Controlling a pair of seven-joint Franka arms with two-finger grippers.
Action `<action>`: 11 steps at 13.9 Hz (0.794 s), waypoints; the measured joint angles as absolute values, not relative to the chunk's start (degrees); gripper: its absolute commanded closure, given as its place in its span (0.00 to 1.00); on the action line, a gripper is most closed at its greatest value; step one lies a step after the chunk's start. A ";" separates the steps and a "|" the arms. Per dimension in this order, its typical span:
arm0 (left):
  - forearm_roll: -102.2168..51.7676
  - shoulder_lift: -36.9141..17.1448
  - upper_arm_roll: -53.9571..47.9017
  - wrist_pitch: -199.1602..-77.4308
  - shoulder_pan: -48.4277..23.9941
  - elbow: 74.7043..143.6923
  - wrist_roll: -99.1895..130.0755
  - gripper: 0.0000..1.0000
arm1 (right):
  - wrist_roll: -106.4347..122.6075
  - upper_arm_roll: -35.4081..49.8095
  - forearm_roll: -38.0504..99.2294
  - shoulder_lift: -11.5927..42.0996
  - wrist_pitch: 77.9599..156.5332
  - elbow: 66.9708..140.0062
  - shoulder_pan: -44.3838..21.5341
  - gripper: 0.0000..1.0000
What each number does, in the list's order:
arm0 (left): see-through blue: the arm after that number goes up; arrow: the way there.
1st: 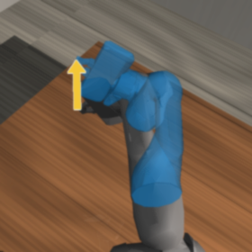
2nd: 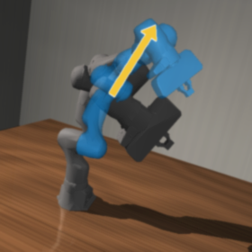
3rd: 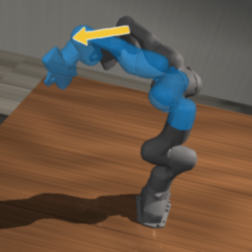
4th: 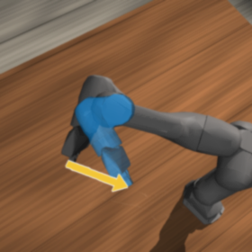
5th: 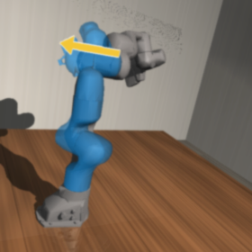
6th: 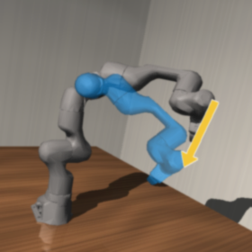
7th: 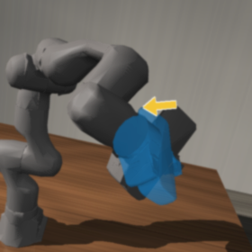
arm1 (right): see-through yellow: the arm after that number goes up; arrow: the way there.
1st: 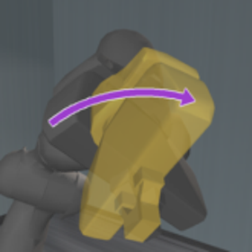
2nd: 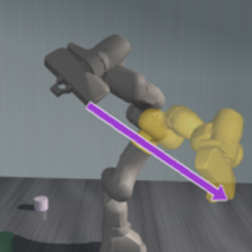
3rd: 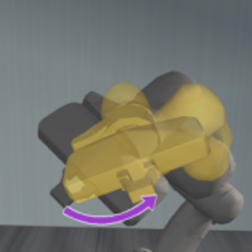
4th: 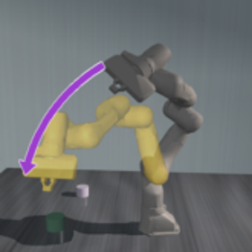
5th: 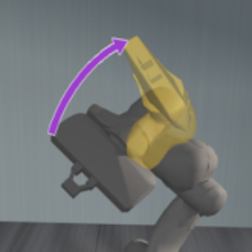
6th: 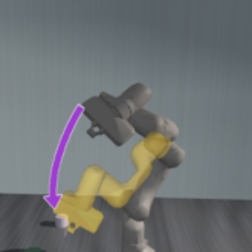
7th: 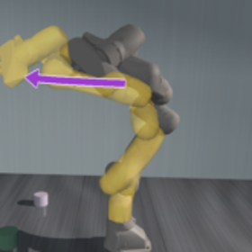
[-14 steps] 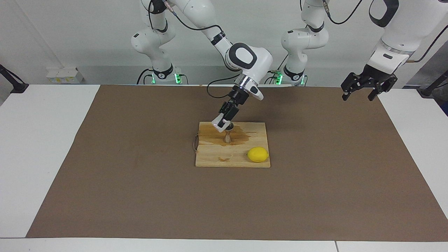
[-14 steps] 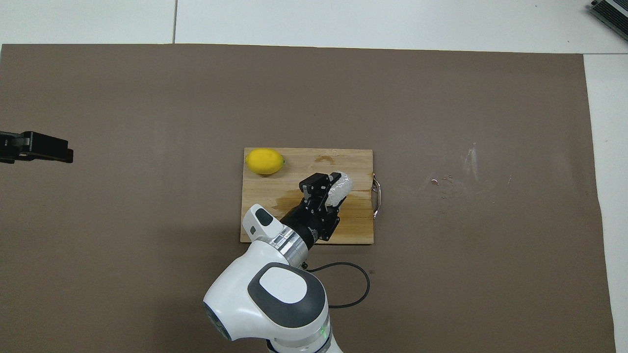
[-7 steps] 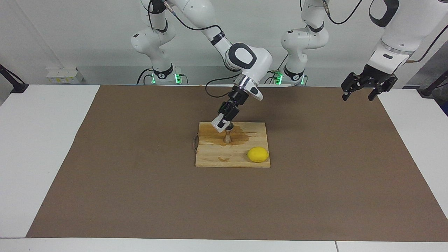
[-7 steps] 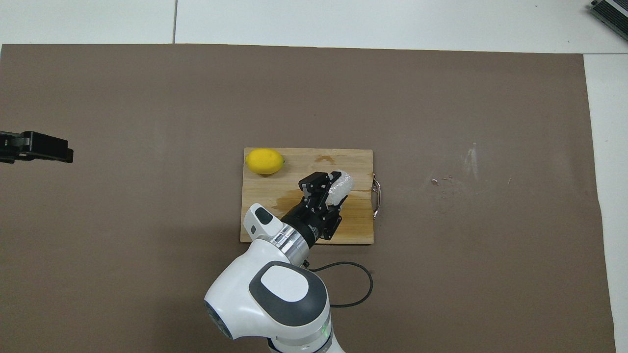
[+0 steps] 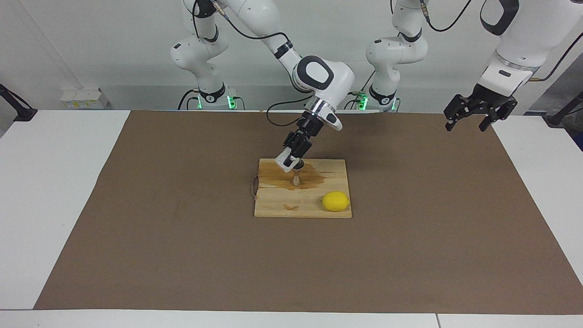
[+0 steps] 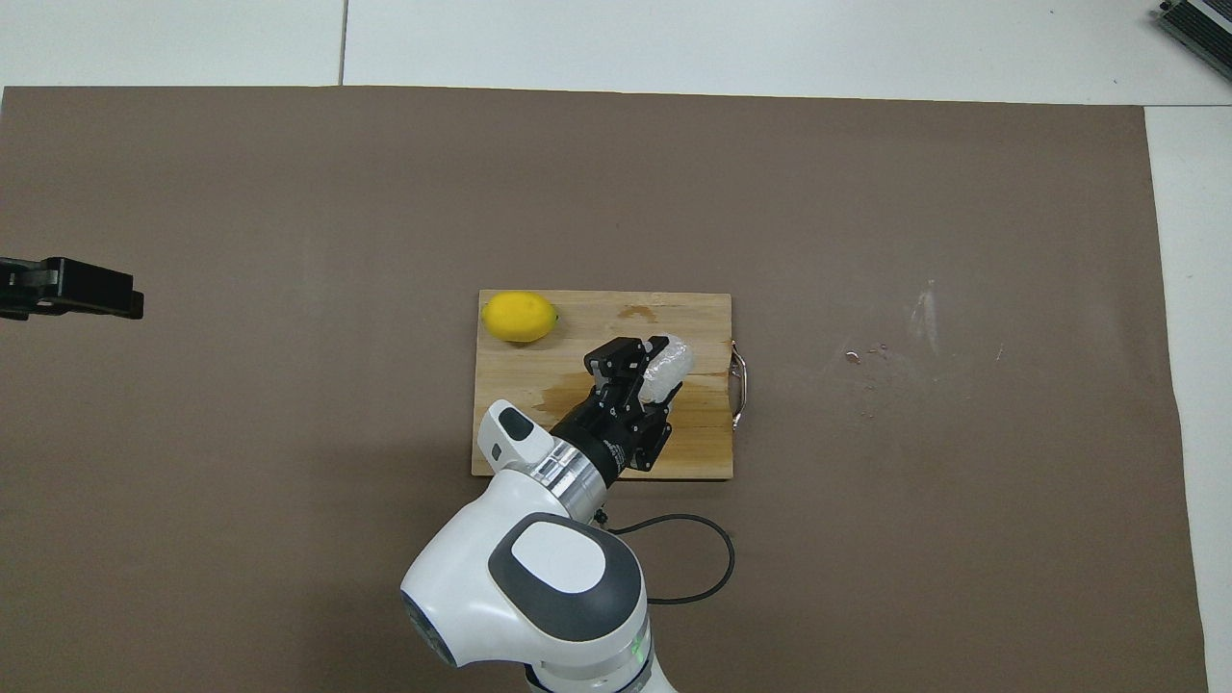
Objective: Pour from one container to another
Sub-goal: 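Tilt the white cup with the right gripper into the metal cup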
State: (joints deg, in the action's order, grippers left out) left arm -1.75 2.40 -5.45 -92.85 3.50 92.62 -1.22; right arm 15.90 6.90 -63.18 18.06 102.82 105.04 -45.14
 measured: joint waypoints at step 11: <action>-1.75 2.40 -5.44 -93.81 3.50 92.62 -1.23 0.00 | 18.76 6.86 -59.29 17.46 107.14 103.63 -41.65 1.00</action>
State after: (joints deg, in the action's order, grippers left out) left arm -1.75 2.40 -5.44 -93.81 3.50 92.62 -1.23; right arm 18.76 6.86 -59.29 17.46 107.14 103.63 -41.65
